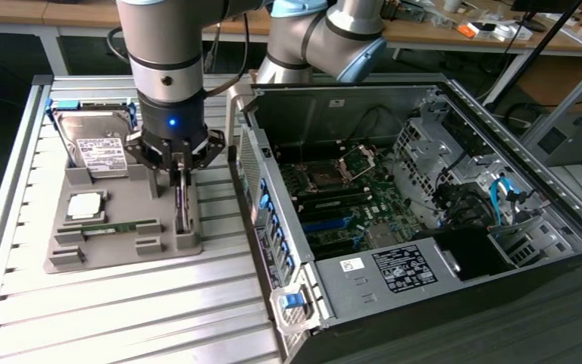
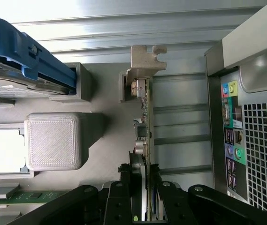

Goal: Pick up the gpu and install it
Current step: 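Pick up the gpu and move the gpu toward the slot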

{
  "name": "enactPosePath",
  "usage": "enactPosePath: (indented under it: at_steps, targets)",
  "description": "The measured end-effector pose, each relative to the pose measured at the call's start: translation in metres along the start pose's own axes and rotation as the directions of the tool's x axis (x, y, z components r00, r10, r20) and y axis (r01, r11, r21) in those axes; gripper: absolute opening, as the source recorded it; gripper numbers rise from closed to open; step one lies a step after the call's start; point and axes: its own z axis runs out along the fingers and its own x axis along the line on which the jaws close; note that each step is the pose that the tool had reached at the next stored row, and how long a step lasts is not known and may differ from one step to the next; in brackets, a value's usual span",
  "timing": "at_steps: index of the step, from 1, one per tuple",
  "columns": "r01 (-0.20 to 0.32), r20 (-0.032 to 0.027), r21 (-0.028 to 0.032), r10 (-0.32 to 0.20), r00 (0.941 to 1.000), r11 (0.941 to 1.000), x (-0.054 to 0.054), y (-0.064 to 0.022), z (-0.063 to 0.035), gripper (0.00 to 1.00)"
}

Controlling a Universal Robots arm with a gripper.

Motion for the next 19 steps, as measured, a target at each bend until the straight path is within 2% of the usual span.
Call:
enactPosePath:
  at_steps: [19]
  targets:
    - [0.000, 0.0000, 0.0000, 0.000, 1.0000, 1.0000, -0.0002, 0.0004, -0.0087, 0.27]
